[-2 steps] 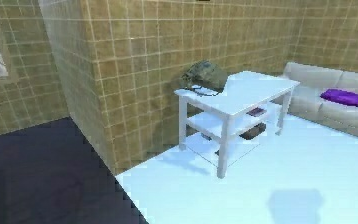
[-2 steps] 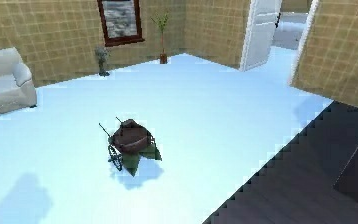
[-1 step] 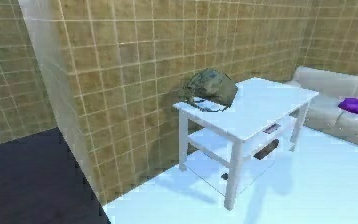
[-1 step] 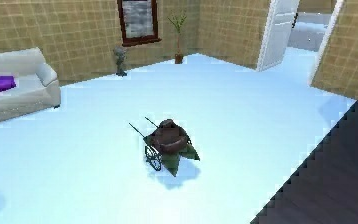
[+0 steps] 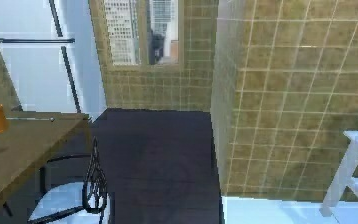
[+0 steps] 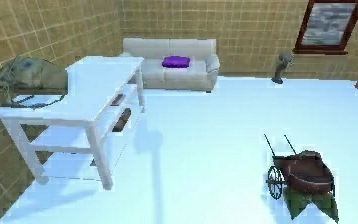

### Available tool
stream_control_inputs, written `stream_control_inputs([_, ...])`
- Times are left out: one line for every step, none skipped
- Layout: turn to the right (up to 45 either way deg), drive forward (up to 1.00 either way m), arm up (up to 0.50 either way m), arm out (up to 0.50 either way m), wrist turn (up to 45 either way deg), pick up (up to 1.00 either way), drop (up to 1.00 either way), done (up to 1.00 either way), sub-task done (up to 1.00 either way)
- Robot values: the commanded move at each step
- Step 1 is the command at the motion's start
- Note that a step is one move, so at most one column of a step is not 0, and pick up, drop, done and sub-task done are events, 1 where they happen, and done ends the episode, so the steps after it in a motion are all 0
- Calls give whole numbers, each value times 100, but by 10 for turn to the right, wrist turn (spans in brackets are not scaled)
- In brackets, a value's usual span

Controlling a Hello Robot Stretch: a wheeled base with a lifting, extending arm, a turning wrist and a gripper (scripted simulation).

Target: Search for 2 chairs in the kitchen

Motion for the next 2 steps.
stream_control_inputs([-360, 0, 0, 0, 0, 0, 0, 0, 0])
stream_control_inputs([0, 0, 0, 0, 0, 0, 0, 0, 100])
